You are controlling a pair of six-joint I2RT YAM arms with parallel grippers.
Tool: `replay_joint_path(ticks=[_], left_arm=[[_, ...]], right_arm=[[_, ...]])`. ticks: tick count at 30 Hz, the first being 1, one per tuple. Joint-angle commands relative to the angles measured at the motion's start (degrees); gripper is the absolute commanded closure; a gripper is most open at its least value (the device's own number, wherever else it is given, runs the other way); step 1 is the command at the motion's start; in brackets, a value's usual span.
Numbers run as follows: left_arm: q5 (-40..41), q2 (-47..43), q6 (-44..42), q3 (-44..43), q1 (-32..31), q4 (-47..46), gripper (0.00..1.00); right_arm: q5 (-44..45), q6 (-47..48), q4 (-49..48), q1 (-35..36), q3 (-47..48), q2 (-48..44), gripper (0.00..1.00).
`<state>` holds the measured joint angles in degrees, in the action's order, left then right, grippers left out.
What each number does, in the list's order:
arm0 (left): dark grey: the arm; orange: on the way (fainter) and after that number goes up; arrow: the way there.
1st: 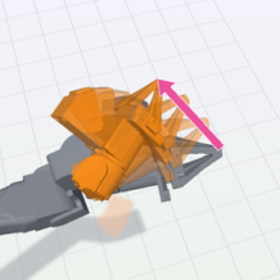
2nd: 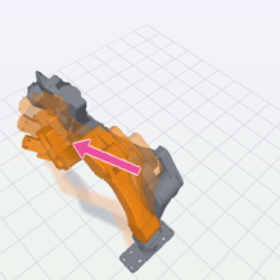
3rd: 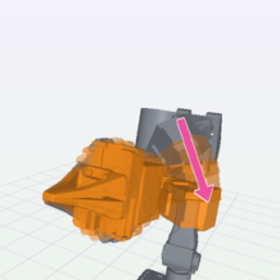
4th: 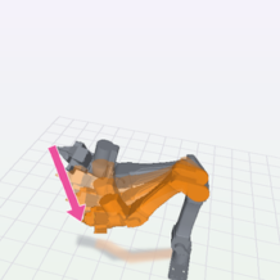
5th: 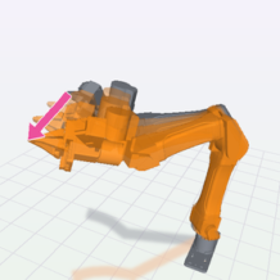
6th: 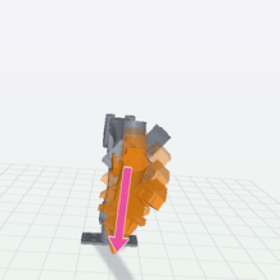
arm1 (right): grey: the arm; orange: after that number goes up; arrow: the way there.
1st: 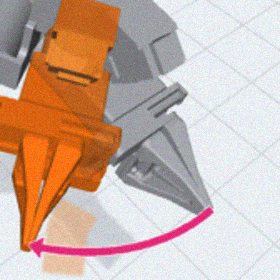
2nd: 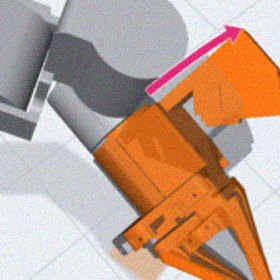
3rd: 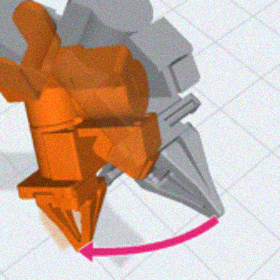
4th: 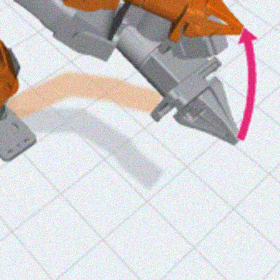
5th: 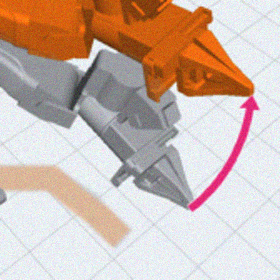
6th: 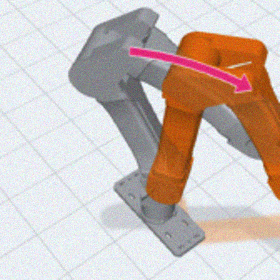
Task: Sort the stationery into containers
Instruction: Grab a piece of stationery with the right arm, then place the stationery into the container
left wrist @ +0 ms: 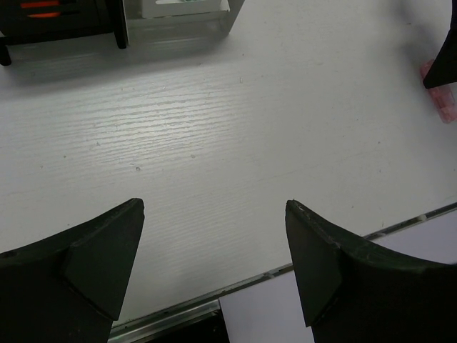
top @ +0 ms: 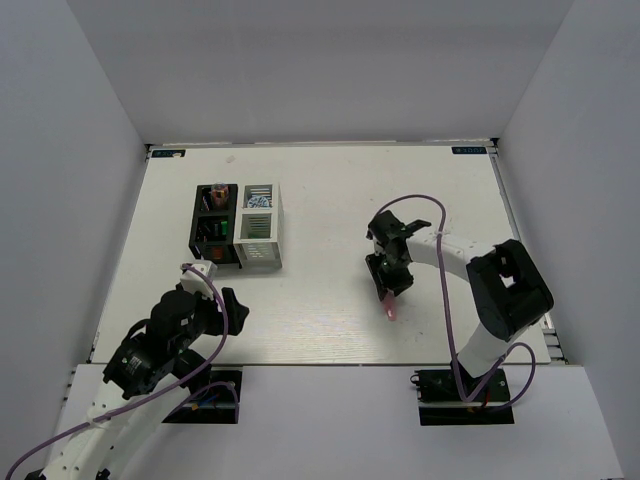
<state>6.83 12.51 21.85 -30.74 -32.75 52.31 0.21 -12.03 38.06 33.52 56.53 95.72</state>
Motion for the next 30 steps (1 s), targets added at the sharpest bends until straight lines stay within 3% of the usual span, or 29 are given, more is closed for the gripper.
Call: replay_joint_path(ticks=[1, 5, 6, 10, 13, 14, 15, 18, 21, 23, 27, 30], left_arm=[[-0.59, -0.39, -0.66, 0.24, -0.12, -0.55, 0.1], [-0.5, -0.65, -0.58, 0.16, -0.12, -0.37, 0.1], [-0.5, -0.65, -0.75, 0.16, -0.21, -0.37, 0.1], [-0.42, -0.73, -0.66, 0.16, -0.12, -0.2, 0.1], [-0.33, -0.65, -0.66, 0.24, -0.12, -0.2, 0.1], [-0.33, -0.65, -0.75, 0.16, -0.03, -0.28, 0.1], [-0.33, -0.39, -0.75, 0.16, -0.2, -0.28, 0.1], [-0.24, -0.21, -0.66, 0.16, -0.03, -0.28, 0.1], [0.37, -0.21, -0.58, 0.16, -0.12, -0.28, 0.1], [0.64, -0.12, -0.31, 0.24, -0.12, -0.02, 0.1], [0.64, 0.32, -0.4, 0.24, -0.12, -0.11, 0.1], [0.99, 0.67, -0.31, 0.16, -0.2, 0.15, 0.1]], right_arm=[[0.94, -1.94, -1.67, 0.15, -1.78, 0.87, 0.52], [1.63, -2.91, -3.17, 1.11, -3.53, 1.83, 0.63], [2.6, -3.26, -3.52, 1.37, -3.88, 2.1, 0.75], [3.31, -2.47, -2.65, 2.25, -3.1, 2.89, 1.0], [0.41, 1.3, -2.03, 2.17, 1.45, 2.11, 1.0], [-3.42, 2.88, -1.77, 2.25, 2.78, 1.4, 1.0], [-13.47, 7.16, -1.42, 2.17, 4.27, 0.87, 1.0], [-27.47, 18.08, 1.4, 2.87, 14.11, 0.25, 1.0], [-34.54, 24.94, -1.06, 4.1, 24.38, 1.91, 1.0], [-37.1, 29.95, -4.73, 5.32, 29.56, 3.58, 1.0], [-38.53, 35.92, -19.04, 6.65, 30.65, 4.73, 1.0], [-40.63, 35.78, -21.35, 7.44, 37.3, 9.38, 1.0]])
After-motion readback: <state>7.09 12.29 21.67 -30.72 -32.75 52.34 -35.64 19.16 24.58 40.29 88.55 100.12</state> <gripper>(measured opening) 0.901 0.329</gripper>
